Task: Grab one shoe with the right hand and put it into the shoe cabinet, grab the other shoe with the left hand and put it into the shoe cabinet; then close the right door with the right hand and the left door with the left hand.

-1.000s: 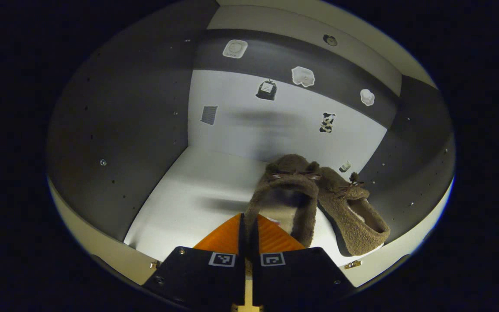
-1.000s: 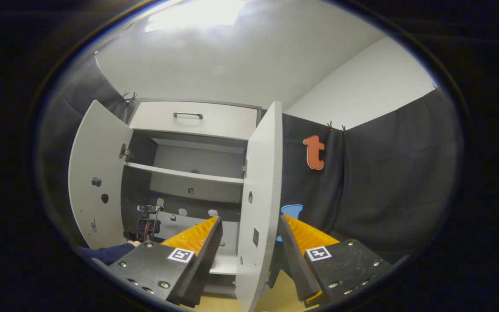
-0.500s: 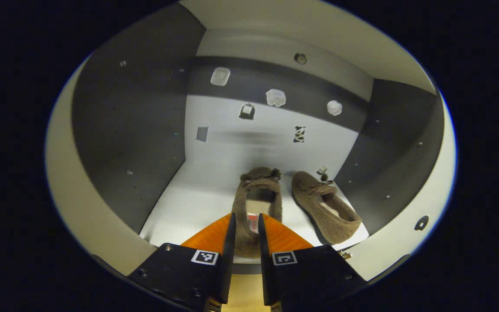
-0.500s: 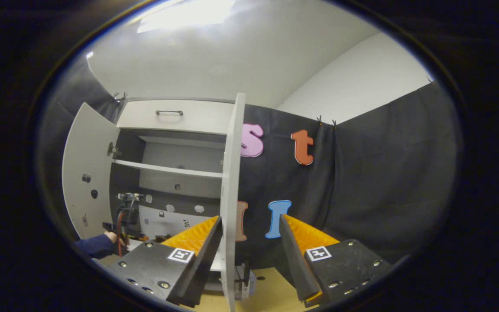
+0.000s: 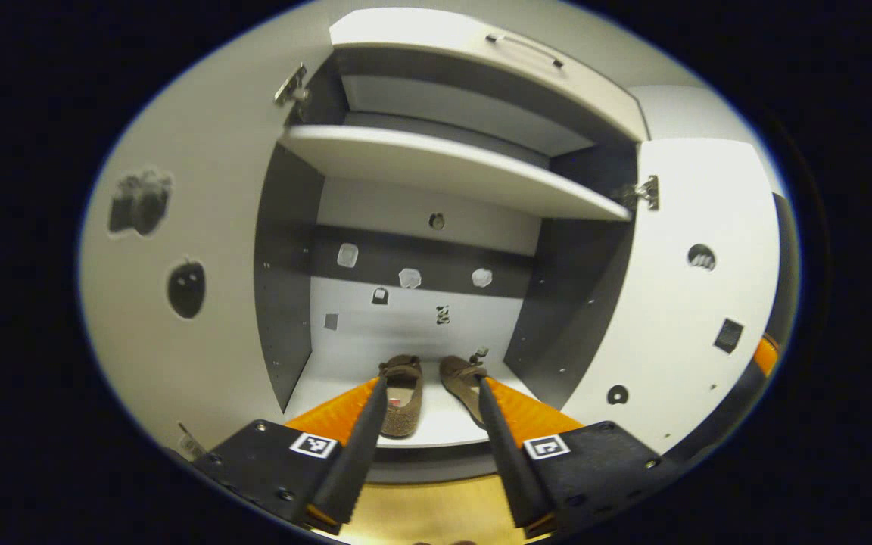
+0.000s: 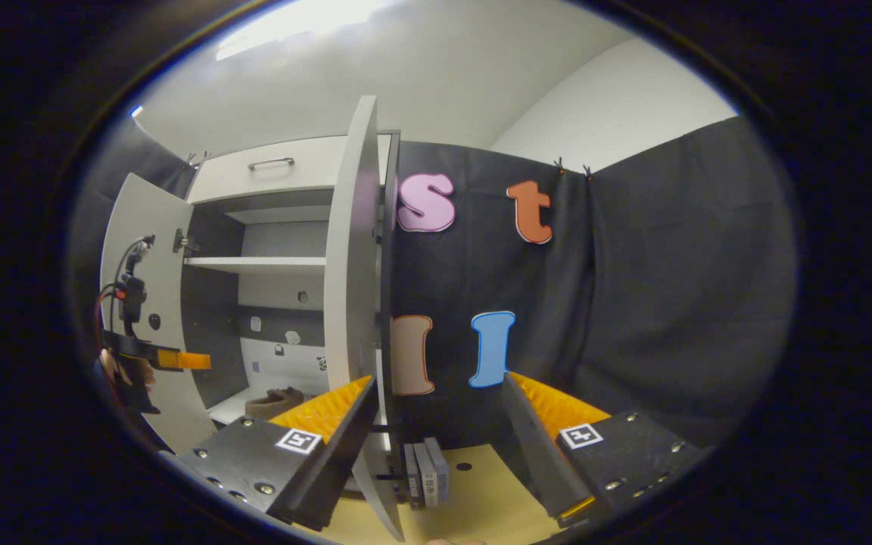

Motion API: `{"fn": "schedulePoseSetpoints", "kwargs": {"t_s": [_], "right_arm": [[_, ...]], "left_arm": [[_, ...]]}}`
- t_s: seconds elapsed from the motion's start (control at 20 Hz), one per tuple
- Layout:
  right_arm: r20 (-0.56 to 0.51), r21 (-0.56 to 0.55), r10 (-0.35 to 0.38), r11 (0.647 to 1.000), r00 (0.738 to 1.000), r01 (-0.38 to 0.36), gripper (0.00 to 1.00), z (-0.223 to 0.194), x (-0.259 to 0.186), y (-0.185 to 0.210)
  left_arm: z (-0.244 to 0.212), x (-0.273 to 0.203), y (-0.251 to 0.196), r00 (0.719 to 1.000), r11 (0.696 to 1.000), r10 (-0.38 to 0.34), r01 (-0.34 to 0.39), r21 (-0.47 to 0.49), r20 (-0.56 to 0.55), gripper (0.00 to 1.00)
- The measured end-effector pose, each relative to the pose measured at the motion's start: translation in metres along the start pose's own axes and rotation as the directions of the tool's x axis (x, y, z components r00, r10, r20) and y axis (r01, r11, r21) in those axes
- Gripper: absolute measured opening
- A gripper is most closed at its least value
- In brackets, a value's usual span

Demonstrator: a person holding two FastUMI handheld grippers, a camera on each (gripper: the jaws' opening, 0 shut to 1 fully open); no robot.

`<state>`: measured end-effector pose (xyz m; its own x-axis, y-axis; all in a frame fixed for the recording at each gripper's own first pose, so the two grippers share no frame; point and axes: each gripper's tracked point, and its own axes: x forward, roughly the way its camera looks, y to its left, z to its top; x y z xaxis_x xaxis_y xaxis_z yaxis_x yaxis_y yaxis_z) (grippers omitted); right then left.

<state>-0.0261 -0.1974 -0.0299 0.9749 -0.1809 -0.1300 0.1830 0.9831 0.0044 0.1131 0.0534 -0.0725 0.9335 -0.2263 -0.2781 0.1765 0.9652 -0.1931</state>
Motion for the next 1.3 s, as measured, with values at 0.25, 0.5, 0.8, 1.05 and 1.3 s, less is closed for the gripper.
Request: {"fn": "schedulePoseSetpoints", "kwargs": {"t_s": [0.25, 0.5, 0.8, 1.05, 1.3], "right_arm": [[-0.035, 0.007, 0.07, 0.998, 0.997, -0.07, 0.98, -0.014, 0.012, 0.007], [-0.043, -0.012, 0.097, 0.995, 0.994, -0.098, 0.93, -0.016, 0.016, 0.013], [-0.054, 0.004, 0.182, 0.983, 0.982, -0.183, 0.97, -0.017, 0.016, 0.036], [-0.058, -0.002, 0.266, 0.964, 0.962, -0.267, 0.97, -0.017, 0.014, 0.071], [-0.065, 0.018, 0.334, 0.943, 0.94, -0.333, 0.98, -0.019, 0.02, 0.103]], "left_arm": [[0.031, -0.062, -0.003, 0.997, 0.999, 0.034, -0.035, 0.018, 0.076, 0.9], [0.045, -0.114, -0.005, 0.991, 0.998, 0.054, -0.057, 0.024, 0.123, 0.9], [0.059, -0.161, -0.007, 0.985, 0.998, 0.053, -0.057, 0.016, 0.166, 0.9], [0.075, -0.191, 0.016, 0.968, 0.991, 0.121, -0.13, 0.029, 0.22, 0.9], [0.085, -0.216, 0.056, 0.937, 0.971, 0.222, -0.237, 0.023, 0.269, 0.89]]}}
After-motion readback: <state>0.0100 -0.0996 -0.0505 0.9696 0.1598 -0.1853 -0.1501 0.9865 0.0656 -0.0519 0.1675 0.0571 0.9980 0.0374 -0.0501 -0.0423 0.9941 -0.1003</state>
